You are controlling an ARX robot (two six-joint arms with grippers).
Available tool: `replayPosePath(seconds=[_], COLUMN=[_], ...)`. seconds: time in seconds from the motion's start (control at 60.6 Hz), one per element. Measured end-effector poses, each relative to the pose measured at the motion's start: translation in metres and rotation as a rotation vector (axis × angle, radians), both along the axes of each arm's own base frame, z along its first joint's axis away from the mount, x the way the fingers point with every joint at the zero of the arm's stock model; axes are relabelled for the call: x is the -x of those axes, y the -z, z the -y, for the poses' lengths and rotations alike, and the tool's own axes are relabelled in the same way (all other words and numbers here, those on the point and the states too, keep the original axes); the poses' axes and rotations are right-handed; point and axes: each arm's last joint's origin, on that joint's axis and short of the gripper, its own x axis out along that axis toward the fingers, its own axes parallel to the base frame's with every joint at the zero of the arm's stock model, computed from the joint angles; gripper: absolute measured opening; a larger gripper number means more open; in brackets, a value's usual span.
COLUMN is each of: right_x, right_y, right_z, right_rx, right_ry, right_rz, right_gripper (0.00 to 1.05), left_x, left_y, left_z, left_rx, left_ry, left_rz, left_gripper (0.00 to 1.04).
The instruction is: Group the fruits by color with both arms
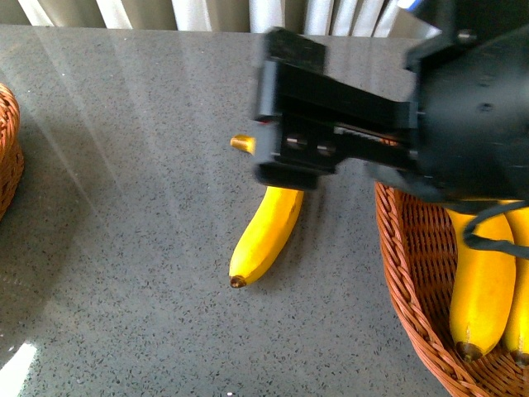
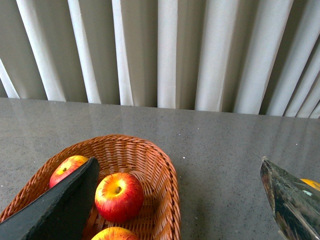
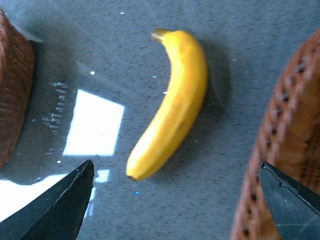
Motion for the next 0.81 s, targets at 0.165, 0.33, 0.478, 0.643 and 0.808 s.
replayPosePath(seconds=[0.165,0.33,0.478,0.643,0.808], right_x=[-0.009,-0.026,-0.039,-0.045,-0.044], right_y=[0.007,0.025,0.03,0.037,0.048], right_z=[-0.03,-0.047,-0.056,-0.061,-0.06], right_rx=[-0.028,-0.021,-0.032,-0.035,-0.025], right_ry=[0.011,0.085,0.133,0.164,0.193], right_rz=[-0.104,-0.215,-0.277,-0.317,-0.363], right_gripper=[0.96,0.96,0.96,0.96,0.96], left_x=[0.0,0.0,0.0,0.0,0.0], left_y=[0.0,0.0,0.0,0.0,0.0], left_z=[0.0,0.0,0.0,0.0,0.0], left_rx=[0.0,0.0,0.0,0.0,0.0], left_ry=[0.0,0.0,0.0,0.0,0.0], left_rz=[0.0,0.0,0.0,0.0,0.0], left_gripper=[0.96,0.96,0.96,0.96,0.96])
